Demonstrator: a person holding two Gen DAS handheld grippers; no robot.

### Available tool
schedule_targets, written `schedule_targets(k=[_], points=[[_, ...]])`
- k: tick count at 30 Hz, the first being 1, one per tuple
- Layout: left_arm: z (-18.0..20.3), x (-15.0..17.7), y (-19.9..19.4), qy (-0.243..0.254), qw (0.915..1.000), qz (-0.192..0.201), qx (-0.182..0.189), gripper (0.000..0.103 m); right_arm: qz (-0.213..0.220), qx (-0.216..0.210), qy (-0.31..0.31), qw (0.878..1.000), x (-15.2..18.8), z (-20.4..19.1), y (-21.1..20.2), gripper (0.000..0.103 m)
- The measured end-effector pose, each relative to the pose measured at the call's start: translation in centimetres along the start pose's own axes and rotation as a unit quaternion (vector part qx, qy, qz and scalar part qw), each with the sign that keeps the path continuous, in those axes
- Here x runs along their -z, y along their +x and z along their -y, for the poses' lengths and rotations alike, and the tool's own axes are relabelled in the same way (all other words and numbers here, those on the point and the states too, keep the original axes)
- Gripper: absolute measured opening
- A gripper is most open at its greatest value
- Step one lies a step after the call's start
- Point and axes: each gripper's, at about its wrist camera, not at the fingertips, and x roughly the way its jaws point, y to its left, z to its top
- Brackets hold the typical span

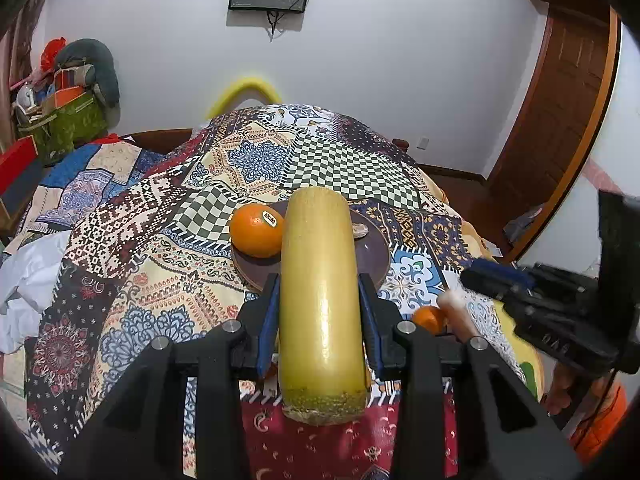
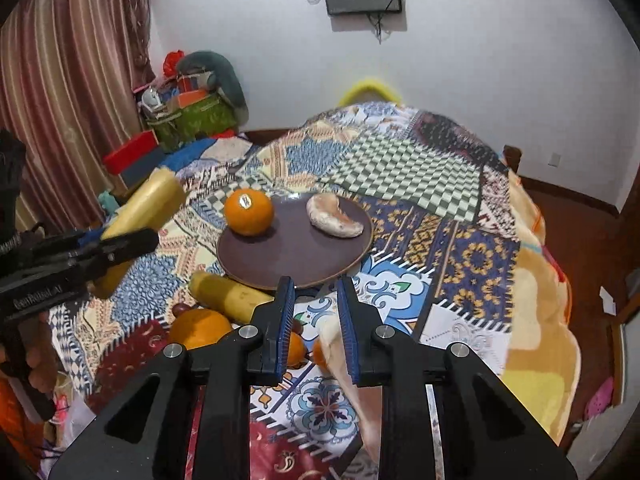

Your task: Organize fruits

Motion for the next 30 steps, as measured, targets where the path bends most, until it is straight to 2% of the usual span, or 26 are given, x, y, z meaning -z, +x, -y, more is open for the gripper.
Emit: schedule_targets(k=[5,9,11,14,19,23,25,30], points=[[-0.5,0.3,0.9,-0.003,0.9999,-0.008,0.005,0.037,-0.029,0.004,0.019,0.999,1.6,1.6,1.2,0.021],[-0.7,1.0,1.4,-0.006,0.9998,-0.018,0.006,0.037,-0.042,0.008,0.056,0.998,3.2,4.3,0.1,0.029],[-0.7,1.4,1.6,-0.008,0.9997,-0.022,0.008,0.037,-0.046,0.015,0.068,0.997,3.8,5.4,-0.5,0.042],[-0.7,1.8,1.8,-0.010,0.9995,-0.028,0.008,0.037,-0.050,0.031,0.082,0.995,5.1,6.8,-1.4,0.056],[-0.7,2.2,2.1,-0.014,0.9992,-0.036,0.007,0.037,-0.077,0.048,0.103,0.991,6.4,8.6,-0.2,0.059],[-0.5,2.4,2.0,-0.011,0.9992,-0.037,0.005,0.037,-0.083,0.038,0.134,0.987,6.4,9.7,1.2,0.059],[-0.5,2.5,2.1,-0.011,0.9992,-0.039,0.004,0.037,-0.086,0.035,0.132,0.987,6.1,9.4,1.9,0.061],[-0.6,2.6,2.4,-0.013,0.9990,-0.042,0.005,0.037,-0.095,0.063,0.111,0.987,6.0,8.8,3.7,0.062]])
